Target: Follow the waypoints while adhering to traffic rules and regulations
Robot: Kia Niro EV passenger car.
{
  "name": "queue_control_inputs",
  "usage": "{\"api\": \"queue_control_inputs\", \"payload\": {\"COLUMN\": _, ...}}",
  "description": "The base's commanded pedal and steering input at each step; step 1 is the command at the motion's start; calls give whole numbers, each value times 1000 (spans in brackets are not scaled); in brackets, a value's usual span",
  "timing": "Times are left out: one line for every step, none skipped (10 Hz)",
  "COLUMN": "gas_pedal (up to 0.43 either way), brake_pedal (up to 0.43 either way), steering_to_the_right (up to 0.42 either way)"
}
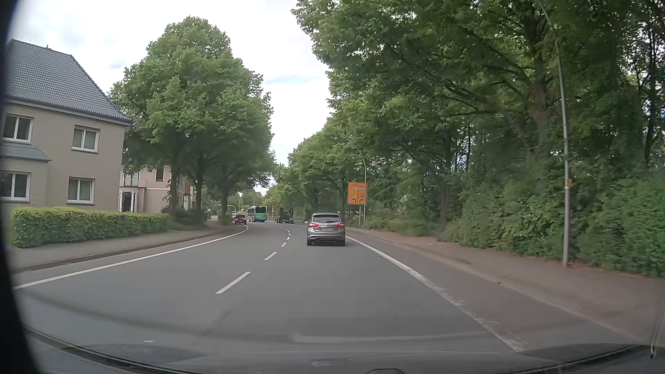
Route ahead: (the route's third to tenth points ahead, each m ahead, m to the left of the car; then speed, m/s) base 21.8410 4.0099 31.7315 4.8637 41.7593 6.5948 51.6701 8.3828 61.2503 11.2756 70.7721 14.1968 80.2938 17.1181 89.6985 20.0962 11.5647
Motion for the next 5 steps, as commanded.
{"api": "queue_control_inputs", "payload": {"gas_pedal": 157, "brake_pedal": 0, "steering_to_the_right": -20}}
{"api": "queue_control_inputs", "payload": {"gas_pedal": 157, "brake_pedal": 0, "steering_to_the_right": -21}}
{"api": "queue_control_inputs", "payload": {"gas_pedal": 157, "brake_pedal": 0, "steering_to_the_right": -22}}
{"api": "queue_control_inputs", "payload": {"gas_pedal": 157, "brake_pedal": 0, "steering_to_the_right": -23}}
{"api": "queue_control_inputs", "payload": {"gas_pedal": 157, "brake_pedal": 0, "steering_to_the_right": -23}}
